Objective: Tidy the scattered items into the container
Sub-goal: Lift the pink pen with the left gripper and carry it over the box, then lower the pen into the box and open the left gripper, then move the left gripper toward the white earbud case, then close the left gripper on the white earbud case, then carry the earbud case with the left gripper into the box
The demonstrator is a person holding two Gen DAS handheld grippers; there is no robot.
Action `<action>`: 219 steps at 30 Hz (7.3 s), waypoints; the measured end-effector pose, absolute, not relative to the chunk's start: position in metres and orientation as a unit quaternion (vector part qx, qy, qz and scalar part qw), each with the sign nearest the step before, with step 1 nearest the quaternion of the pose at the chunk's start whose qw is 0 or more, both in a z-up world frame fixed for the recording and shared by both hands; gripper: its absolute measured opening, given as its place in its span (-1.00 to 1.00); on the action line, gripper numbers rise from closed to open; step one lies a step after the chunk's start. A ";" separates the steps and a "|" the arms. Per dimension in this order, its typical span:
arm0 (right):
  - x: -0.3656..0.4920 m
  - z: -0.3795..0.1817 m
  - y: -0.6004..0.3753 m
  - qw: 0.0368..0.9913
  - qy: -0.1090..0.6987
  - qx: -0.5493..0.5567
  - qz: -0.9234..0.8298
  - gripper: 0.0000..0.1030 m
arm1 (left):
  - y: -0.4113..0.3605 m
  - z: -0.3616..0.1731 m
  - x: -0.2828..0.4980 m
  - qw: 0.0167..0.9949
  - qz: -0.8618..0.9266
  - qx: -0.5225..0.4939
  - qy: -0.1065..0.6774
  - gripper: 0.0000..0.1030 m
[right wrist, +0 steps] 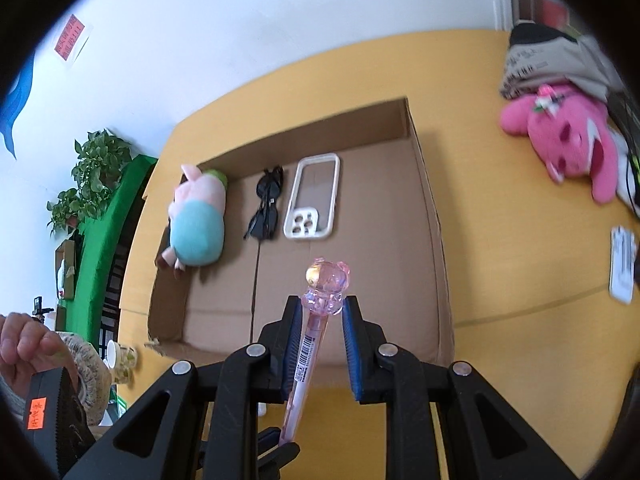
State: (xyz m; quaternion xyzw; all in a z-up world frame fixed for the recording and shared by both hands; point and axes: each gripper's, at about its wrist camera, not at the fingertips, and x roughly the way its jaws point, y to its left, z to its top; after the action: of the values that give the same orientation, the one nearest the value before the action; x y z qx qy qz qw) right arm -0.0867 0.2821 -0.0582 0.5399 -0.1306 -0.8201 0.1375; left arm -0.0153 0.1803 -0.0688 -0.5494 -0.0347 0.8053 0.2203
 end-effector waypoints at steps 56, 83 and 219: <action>-0.340 -0.214 0.233 0.136 -0.029 0.644 -0.752 -0.63 | 0.156 -0.201 -0.248 0.164 0.745 -0.627 -0.157 -0.82; -0.205 -0.097 0.268 0.156 -0.043 0.499 -0.851 0.29 | 0.117 -0.077 -0.096 0.086 0.836 -0.533 -0.103 0.76; -0.023 -0.073 0.116 0.256 0.044 0.401 -0.878 -0.31 | 0.023 -0.074 -0.073 0.180 0.810 -0.541 -0.139 -0.16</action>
State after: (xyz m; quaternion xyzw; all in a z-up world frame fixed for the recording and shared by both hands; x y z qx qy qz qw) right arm -0.0229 0.1159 -0.0733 0.4013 0.0440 -0.8783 0.2562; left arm -0.0727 0.0233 -0.0736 -0.5412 -0.1389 0.8097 0.1796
